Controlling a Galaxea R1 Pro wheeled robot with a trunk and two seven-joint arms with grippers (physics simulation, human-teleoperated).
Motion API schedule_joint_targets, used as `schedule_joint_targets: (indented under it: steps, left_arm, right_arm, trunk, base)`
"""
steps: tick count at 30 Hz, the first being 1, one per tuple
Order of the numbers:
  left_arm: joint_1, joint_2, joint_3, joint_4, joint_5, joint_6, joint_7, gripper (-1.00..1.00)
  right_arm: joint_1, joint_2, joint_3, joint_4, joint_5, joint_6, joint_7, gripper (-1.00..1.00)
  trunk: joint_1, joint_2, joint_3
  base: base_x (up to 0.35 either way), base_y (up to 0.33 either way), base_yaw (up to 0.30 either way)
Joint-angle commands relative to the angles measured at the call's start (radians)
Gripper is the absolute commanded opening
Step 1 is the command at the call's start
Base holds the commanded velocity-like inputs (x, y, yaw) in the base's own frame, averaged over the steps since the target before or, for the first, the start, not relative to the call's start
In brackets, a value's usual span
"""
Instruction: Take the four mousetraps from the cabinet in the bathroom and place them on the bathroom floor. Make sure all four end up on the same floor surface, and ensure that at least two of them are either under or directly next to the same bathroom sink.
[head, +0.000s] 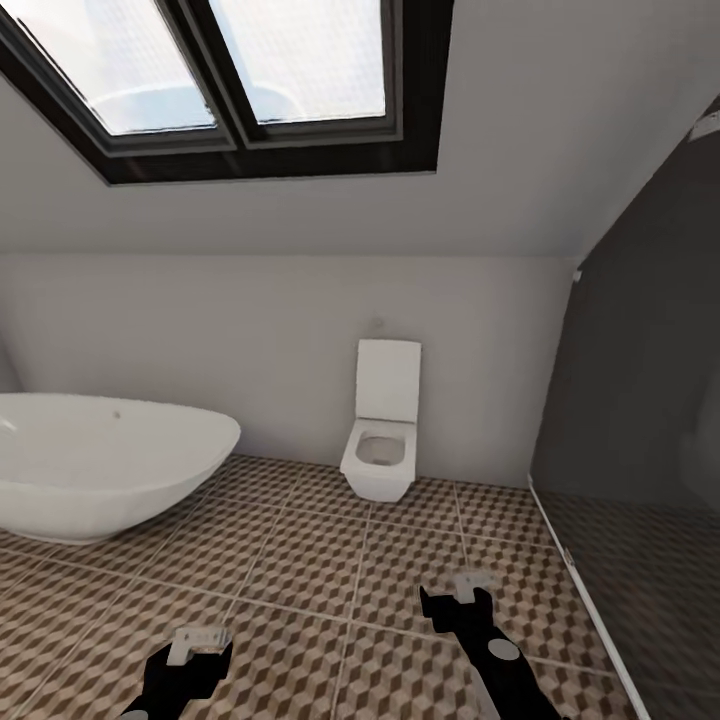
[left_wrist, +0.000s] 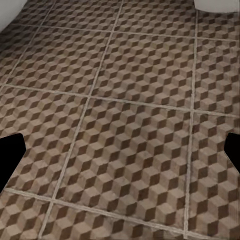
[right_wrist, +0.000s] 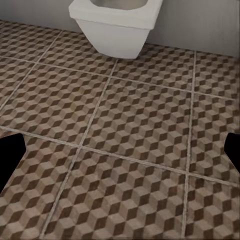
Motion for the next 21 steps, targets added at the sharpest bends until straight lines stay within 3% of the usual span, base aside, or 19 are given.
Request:
schedule_joint_targets:
  steps: [1,21]
  left_arm:
    - [0.000,0.000,-0.001,-0.002,0.000,0.005,0.003,1.00]
    - [0.000,0.000,0.000,0.001,0.000,0.004,0.002,1.00]
  right_arm:
    - [-0.001,0.000,0.002,-0.001,0.000,0.006,-0.006,1.00]
    - [-0.001,0.000,0.002,-0.001,0.001,0.005,-0.006,1.00]
  trunk:
    - [0.000,-0.001,-0.001]
    - [0.000,-0.001,0.010]
  base:
    - [-0.049,0.000,-0.290]
    - [-0.005,0.000,-0.290]
